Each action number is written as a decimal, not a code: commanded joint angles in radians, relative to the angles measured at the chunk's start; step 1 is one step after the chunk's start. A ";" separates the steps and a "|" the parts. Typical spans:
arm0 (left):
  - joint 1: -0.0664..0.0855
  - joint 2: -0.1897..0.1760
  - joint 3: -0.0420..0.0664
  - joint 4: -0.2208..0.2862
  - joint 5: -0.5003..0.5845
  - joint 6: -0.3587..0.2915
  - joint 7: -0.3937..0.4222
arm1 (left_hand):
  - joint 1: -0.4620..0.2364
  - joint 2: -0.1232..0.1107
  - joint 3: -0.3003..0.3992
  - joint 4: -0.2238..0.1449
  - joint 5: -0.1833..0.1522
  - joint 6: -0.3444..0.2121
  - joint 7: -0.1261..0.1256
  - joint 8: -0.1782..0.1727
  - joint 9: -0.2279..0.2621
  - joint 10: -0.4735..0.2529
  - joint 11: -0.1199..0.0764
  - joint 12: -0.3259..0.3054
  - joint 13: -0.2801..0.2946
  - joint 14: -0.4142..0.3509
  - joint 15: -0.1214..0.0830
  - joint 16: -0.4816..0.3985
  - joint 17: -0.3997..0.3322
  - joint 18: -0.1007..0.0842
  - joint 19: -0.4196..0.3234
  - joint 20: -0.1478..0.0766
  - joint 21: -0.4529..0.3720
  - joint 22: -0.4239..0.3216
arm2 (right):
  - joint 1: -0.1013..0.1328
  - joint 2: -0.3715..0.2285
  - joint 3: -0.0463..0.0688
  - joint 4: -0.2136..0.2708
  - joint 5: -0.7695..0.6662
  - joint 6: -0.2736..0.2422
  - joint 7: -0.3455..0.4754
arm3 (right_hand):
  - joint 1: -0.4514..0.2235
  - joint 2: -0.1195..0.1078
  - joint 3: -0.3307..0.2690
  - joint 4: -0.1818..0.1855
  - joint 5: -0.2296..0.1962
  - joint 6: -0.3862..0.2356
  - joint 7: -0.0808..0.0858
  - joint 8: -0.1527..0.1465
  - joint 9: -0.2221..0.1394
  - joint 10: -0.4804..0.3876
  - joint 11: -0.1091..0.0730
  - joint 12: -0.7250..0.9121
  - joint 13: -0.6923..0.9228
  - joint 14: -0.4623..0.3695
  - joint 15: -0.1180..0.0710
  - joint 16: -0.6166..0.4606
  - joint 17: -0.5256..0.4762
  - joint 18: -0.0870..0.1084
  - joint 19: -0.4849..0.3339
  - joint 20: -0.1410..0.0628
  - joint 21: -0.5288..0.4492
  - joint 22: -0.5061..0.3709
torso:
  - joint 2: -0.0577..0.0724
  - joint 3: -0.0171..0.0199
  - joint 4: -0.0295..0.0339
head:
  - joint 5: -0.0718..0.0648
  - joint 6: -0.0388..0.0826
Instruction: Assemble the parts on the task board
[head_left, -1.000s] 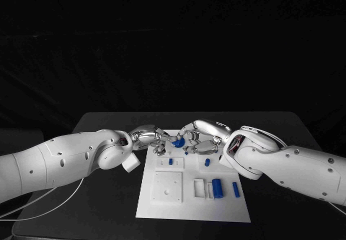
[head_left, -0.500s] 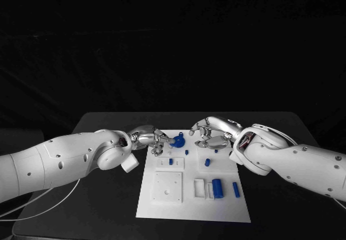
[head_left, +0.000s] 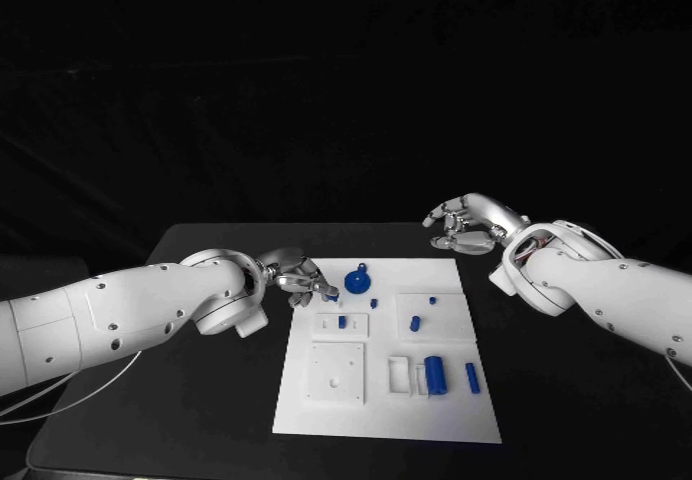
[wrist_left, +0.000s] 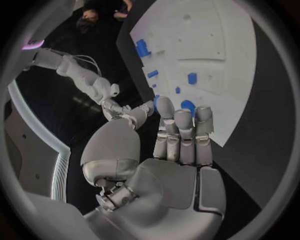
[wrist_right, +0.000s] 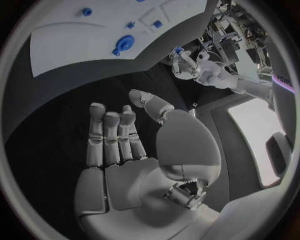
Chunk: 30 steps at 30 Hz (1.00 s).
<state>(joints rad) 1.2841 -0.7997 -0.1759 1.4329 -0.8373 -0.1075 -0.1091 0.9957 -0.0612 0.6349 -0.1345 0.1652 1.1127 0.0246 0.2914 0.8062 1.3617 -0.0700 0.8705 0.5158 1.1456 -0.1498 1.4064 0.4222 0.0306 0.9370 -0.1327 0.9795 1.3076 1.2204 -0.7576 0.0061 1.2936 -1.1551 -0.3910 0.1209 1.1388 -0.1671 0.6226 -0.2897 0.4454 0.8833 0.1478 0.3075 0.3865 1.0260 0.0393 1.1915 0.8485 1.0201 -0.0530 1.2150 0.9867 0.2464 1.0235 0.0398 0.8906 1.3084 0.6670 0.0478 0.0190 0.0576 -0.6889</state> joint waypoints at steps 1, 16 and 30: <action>0.008 0.010 -0.004 0.005 -0.201 -0.031 -0.211 | 0.026 0.017 0.052 -0.043 0.018 0.007 -0.003 0.005 0.080 0.031 -0.020 -0.001 -0.002 0.054 -0.042 -0.003 -0.002 -0.007 0.009 -0.137 0.006 0.014 | 0.010 0.001 0.007 -0.025 0.079 -0.023 0.022 | -0.009 0.001 0.006 0.000 0.003 -0.001 0.005 -0.003 -0.001 0.001 0.001 0.002 -0.001 0.000 -0.008 0.002 -0.001 0.015 -0.001 -0.004 0.003 0.017 | 0.000 0.0013 0.0012 | 0.001 -0.006; 0.008 0.061 -0.065 -0.009 -0.280 -0.117 -0.344 | 0.016 -0.006 0.061 -0.039 0.114 0.035 -0.009 -0.001 0.084 0.049 -0.026 -0.005 -0.003 0.080 -0.043 -0.006 -0.001 -0.004 0.023 -0.140 0.010 0.014 | 0.093 -0.007 0.022 -0.087 0.170 -0.028 0.017 | -0.011 -0.004 0.007 -0.001 0.028 -0.003 0.006 -0.004 -0.002 -0.005 0.002 -0.005 -0.005 -0.006 -0.006 -0.004 -0.005 0.015 -0.009 -0.001 -0.002 0.015 | 0.002 -0.0002 0.0018 | 0.004 -0.036; -0.010 0.099 -0.065 -0.041 -0.248 -0.173 -0.329 | -0.016 -0.003 0.058 -0.058 0.195 0.065 -0.018 -0.001 0.088 0.053 -0.034 0.010 0.006 0.089 -0.051 0.003 0.007 -0.002 0.031 -0.141 0.014 0.014 | 0.109 -0.010 0.022 -0.044 0.233 -0.026 0.013 | -0.009 -0.005 0.008 -0.001 0.039 -0.006 0.007 -0.005 -0.003 -0.012 0.004 -0.016 -0.012 -0.014 -0.004 -0.014 -0.011 0.015 -0.019 0.003 -0.011 0.013 | 0.002 -0.0017 0.0017 | 0.003 -0.047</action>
<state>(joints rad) 1.2741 -0.7054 -0.2415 1.3928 -1.0926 -0.2480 -0.4365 0.9863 -0.0657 0.6373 -0.1321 0.2626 1.1575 0.0225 0.2859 0.8206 1.3780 -0.0682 0.8781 0.5206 1.1653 -0.1325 1.4028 0.4281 0.0305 0.9600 -0.1412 0.9873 1.3074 1.3289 -0.7692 0.0281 1.2445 -0.9415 -0.4188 0.1293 1.1348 -0.1712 0.6254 -0.2925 0.4803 0.8758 0.1502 0.3075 0.3848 1.0204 0.0449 1.1808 0.8376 1.0122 -0.0531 1.2062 0.9764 0.2464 1.0091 0.0429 0.8828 1.3078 0.6691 0.0453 0.0196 0.0603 -0.7339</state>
